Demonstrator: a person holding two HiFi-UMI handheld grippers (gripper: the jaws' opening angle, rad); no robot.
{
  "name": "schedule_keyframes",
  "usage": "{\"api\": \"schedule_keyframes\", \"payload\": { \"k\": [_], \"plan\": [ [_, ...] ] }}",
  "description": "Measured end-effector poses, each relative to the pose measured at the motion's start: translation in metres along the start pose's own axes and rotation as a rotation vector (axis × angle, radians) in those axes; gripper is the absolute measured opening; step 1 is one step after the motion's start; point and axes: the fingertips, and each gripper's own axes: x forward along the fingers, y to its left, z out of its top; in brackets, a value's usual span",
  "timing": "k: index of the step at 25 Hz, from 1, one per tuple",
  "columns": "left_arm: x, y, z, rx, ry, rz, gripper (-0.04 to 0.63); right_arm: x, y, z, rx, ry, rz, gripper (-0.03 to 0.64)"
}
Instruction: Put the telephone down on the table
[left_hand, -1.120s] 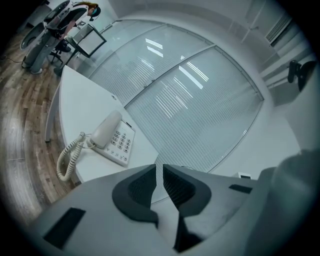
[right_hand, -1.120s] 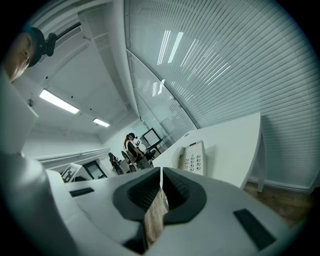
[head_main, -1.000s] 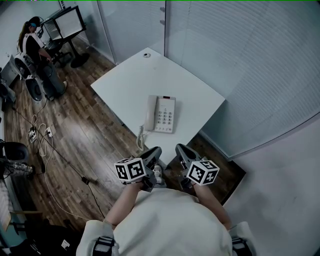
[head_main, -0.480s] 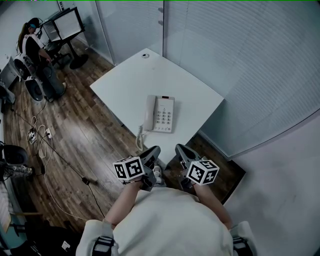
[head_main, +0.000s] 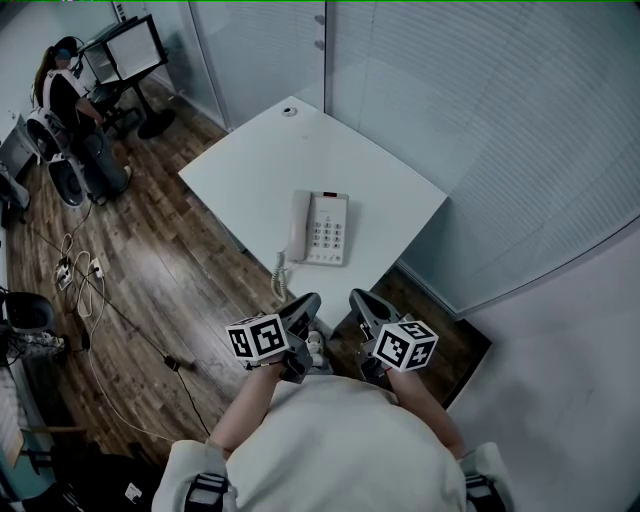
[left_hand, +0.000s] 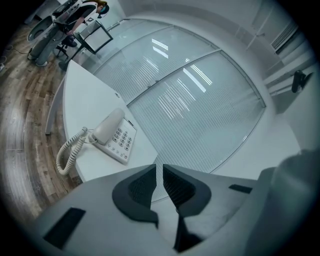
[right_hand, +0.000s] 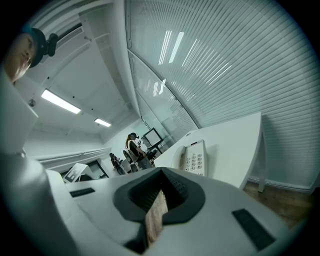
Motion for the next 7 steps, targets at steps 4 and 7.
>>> {"api": "schedule_keyframes", "payload": {
  "k": [4,7],
  "plan": [
    [0.0017,0.0013,0.0004,-0.005,0.002,0.000,0.057,0.0016,-0.0003,0.0007,0.007,-0.001,0.004,0.020],
    [0.0043,0.0046,-0.0004,-0.013,0.003,0.000,0.057,0.0035,-0.0024,0.0007,0.009,-0.005,0.007,0.020]
  ]
}}
